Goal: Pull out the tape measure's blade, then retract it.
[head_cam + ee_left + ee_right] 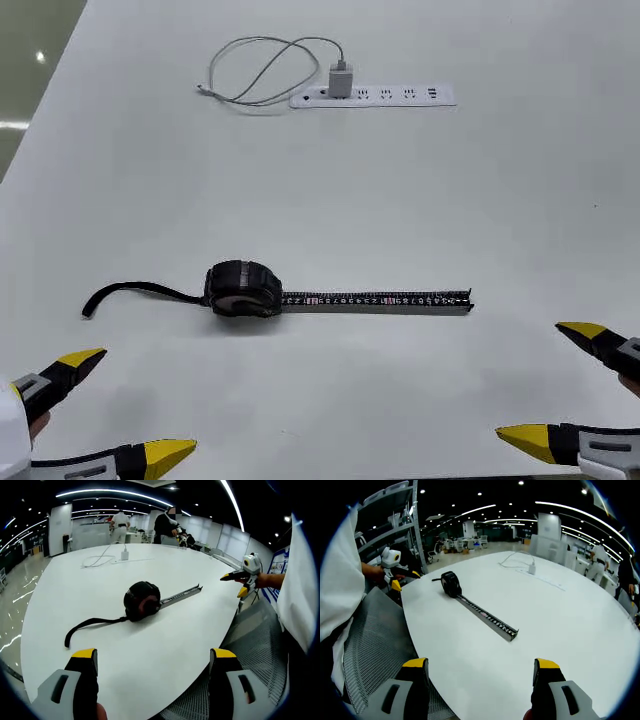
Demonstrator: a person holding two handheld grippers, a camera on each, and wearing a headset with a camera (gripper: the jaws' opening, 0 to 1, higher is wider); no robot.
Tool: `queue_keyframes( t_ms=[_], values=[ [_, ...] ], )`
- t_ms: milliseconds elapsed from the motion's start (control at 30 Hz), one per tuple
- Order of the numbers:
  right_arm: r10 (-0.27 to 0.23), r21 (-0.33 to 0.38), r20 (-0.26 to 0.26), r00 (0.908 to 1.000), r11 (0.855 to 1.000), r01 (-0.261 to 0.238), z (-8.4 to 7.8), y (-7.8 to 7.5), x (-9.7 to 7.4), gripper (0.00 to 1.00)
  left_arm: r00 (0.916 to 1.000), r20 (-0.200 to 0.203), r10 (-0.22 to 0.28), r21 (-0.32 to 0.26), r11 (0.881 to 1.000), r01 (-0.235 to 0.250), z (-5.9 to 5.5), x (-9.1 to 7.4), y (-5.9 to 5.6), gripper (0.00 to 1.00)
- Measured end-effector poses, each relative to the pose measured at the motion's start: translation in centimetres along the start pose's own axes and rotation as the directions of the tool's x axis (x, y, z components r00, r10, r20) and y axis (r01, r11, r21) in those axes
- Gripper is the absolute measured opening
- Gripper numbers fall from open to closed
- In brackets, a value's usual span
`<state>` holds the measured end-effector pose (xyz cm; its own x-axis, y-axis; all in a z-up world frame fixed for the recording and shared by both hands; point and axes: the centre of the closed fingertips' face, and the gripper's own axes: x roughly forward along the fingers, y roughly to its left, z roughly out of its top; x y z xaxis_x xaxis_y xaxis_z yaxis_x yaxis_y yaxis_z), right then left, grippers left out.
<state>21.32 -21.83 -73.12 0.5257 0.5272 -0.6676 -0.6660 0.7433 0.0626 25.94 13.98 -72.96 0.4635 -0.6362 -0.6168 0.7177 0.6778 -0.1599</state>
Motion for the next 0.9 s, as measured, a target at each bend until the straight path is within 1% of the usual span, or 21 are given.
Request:
queue_keyframes(
  t_ms=[500,900],
  values=[
    [-0.001,-0.006,-0.003,1.0000,1.000,0.001,0.07,0.08,-0.05,0.85,1.0000,-0.003,0.001,0.002,1.000,-0.001,0.00,-0.01,0.07,0.89],
    [-0.006,-0.011,-0.006,1.0000,1.000,0.006,0.08,-0.04,-0.25,0.83,1.0000,0.003,-0.008,-0.007,1.000,0.008,0.44,0.53,-0.41,0.89]
  ],
)
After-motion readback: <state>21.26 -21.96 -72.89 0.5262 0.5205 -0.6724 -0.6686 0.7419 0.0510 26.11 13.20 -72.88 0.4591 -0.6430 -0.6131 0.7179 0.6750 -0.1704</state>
